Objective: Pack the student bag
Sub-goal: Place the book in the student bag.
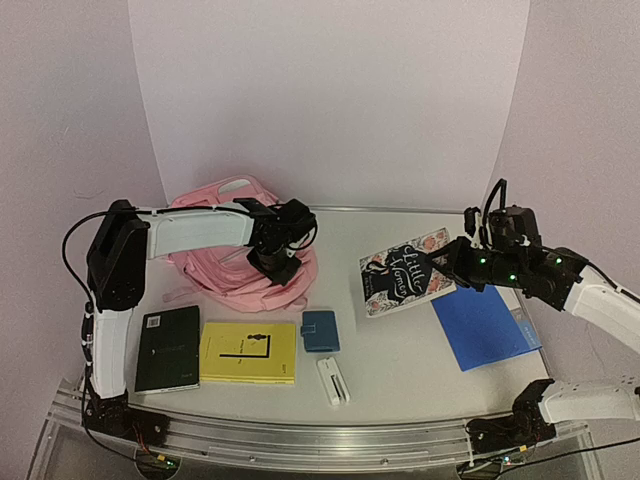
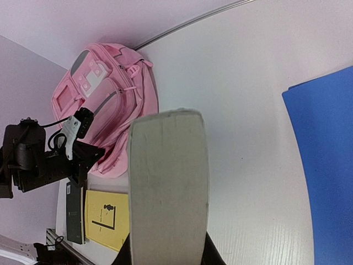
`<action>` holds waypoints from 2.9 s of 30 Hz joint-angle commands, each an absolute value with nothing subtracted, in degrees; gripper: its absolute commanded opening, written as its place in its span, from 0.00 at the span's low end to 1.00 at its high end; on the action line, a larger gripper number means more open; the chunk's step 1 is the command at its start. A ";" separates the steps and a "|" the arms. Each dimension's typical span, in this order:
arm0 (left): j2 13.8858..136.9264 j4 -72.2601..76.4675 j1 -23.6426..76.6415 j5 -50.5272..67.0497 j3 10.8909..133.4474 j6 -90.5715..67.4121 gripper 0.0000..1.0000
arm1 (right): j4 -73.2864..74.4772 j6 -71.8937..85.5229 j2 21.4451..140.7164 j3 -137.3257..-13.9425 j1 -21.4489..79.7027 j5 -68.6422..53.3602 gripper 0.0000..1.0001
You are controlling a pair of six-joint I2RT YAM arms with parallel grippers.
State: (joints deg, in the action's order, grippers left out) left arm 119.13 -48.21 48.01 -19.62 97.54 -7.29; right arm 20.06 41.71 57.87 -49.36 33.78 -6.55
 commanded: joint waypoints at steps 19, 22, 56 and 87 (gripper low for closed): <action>108.65 -49.53 49.52 1.51 124.50 -3.77 0.00 | -5.70 66.71 75.89 -54.70 36.44 -13.33 0.00; 108.22 -48.57 49.50 3.49 124.15 -4.43 0.00 | -11.10 69.47 80.09 -55.52 36.50 -12.06 0.00; 103.88 -40.76 44.68 9.28 115.30 -18.19 0.00 | -36.27 76.63 134.31 -97.12 45.34 3.08 0.19; 99.54 -38.65 32.93 8.70 96.72 -23.48 0.28 | 14.96 43.75 83.19 -59.60 24.91 7.70 0.98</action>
State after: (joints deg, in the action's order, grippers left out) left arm 103.42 -42.18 33.51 10.28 98.69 -21.48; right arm -0.70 48.84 86.88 -62.98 35.43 4.74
